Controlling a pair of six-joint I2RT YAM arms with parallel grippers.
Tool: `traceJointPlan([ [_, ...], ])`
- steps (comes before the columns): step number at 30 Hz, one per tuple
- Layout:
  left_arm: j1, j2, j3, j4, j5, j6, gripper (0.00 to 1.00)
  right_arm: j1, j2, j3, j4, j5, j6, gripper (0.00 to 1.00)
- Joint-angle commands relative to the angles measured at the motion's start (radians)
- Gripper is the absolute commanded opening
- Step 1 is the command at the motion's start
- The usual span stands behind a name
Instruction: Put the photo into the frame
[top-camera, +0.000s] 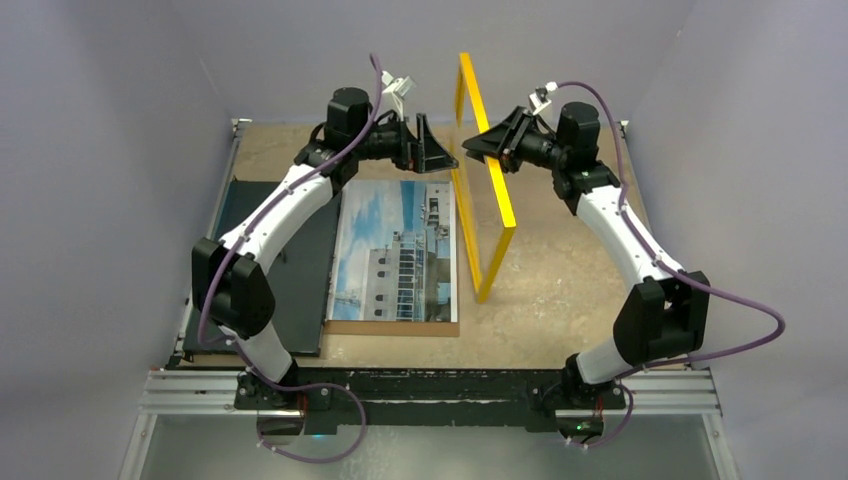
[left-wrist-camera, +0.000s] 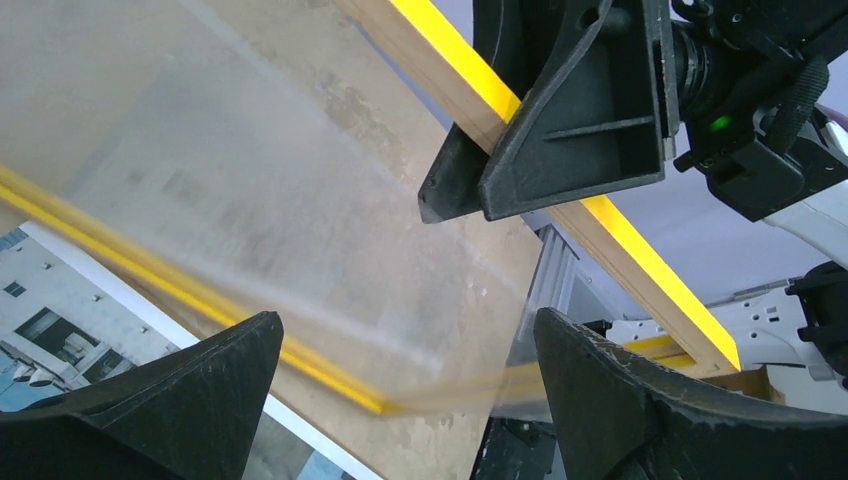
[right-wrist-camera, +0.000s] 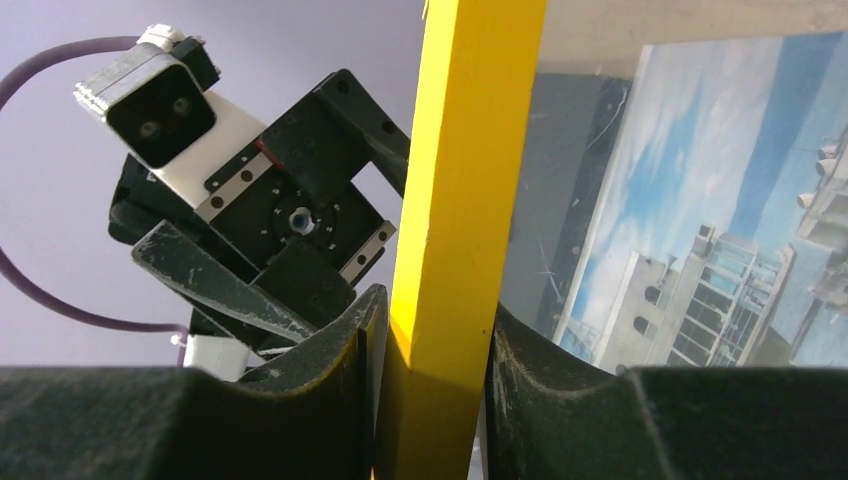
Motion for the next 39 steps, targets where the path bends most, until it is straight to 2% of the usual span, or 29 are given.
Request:
traceJointPlan([
  [1, 0.008, -0.068, 0.04, 0.016, 0.004, -0.019, 0.96, 0.017, -0.052, 0.033, 0.074, 0.027, 0.016, 0.35],
  [7, 0.022, -0.099, 0.009, 0.0, 0.014, -0.031, 0.97, 0.051, -0.037, 0.044, 0.066, 0.051, 0.016, 0.32],
  [13, 0.028, -0.133, -0.195, -0.002, 0.0, 0.042, 0.98, 0.055, -0.048, 0.011, 0.077, 0.07, 0.026, 0.29],
  [17, 0.05, -0.138, -0.241, -0.006, -0.006, 0.087, 0.98, 0.055, -0.046, 0.013, 0.074, 0.049, 0.035, 0.28],
  [23, 0.069, -0.143, -0.167, -0.045, 0.047, 0.131, 0.99, 0.056, -0.043, 0.019, 0.094, 0.052, 0.054, 0.27],
  [30, 0.111, -0.189, -0.038, -0.318, 0.001, 0.331, 1.0, 0.055, -0.047, -0.009, 0.112, 0.06, 0.06, 0.24],
  [36, 0.138, -0.252, -0.025, -0.465, -0.093, 0.447, 1.0, 0.055, -0.037, -0.001, 0.129, 0.063, 0.063, 0.24],
  [39, 0.139, -0.256, -0.069, -0.482, -0.174, 0.41, 1.0, 0.055, -0.04, -0.01, 0.133, 0.068, 0.064, 0.23],
])
